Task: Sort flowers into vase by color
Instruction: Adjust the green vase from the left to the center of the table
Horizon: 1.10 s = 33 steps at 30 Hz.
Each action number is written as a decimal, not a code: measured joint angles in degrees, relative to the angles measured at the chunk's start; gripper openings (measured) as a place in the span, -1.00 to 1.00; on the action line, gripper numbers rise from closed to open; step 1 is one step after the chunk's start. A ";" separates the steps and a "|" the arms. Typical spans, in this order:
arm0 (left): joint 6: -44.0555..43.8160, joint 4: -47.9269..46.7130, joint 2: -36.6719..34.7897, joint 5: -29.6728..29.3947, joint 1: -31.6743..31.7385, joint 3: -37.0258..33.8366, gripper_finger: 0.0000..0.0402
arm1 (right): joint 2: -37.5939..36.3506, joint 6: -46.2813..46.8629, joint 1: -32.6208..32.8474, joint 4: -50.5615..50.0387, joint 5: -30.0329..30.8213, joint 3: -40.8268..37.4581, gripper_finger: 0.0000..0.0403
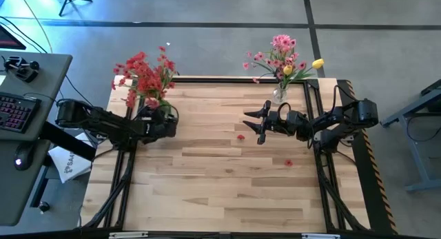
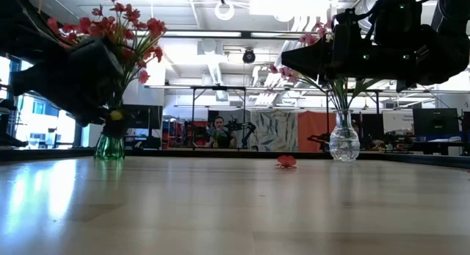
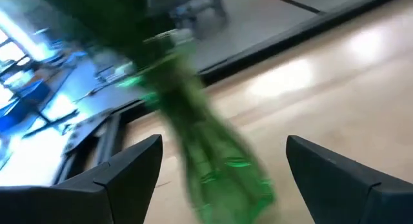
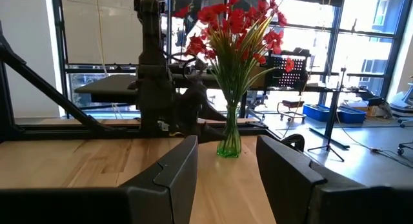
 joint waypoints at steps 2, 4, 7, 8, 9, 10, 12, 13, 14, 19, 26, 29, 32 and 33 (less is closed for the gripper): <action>7.30 4.53 -0.01 2.28 1.26 0.00 0.58 | 0.00 -0.06 0.00 -0.01 -0.01 0.00 -0.23; 11.85 7.82 0.01 3.83 3.09 0.02 0.58 | 0.00 -0.03 0.00 -0.02 -0.01 0.00 -0.23; 14.96 10.92 0.01 7.50 5.52 0.02 0.58 | 0.00 0.53 0.00 -0.19 -0.40 0.00 -0.23; 15.63 11.74 -0.01 9.27 6.03 0.02 0.58 | 0.00 0.55 0.00 -0.30 -0.48 0.00 -0.23; 16.47 12.47 -0.01 11.16 6.31 0.00 0.58 | 0.00 0.55 0.00 -0.42 -0.56 0.00 -0.23; 17.55 13.12 -0.01 12.87 6.34 0.00 0.58 | 0.00 0.55 0.00 -0.53 -0.60 0.00 -0.23; 20.01 14.01 0.00 14.72 6.26 0.00 0.58 | 0.00 0.55 0.00 -0.82 -0.67 0.00 -0.23; 20.96 14.48 0.01 15.10 6.27 0.00 0.58 | 0.00 0.55 0.00 -0.97 -0.68 0.00 -0.23; 21.57 14.98 -0.01 15.49 6.29 0.00 0.58 | 0.02 0.55 0.00 -1.02 -0.68 0.00 -0.23; 20.19 16.14 0.01 15.58 6.27 -0.39 0.58 | 0.02 0.55 0.00 -1.60 -0.67 0.00 -0.23; 21.61 33.52 0.01 17.37 9.87 -8.15 0.58 | 0.02 0.55 0.00 -1.81 -0.66 0.00 -0.23; 27.34 44.66 0.03 24.07 13.42 -10.57 0.58 | 0.02 0.48 0.00 -1.68 -0.66 0.00 -0.23; 33.05 51.21 0.01 31.06 16.98 -10.60 0.58 | 0.02 0.55 0.00 -1.32 -0.66 0.00 -0.23; 33.97 51.76 0.01 32.47 18.14 -10.14 0.58 | 0.02 0.55 0.00 -1.19 -0.66 0.00 -0.23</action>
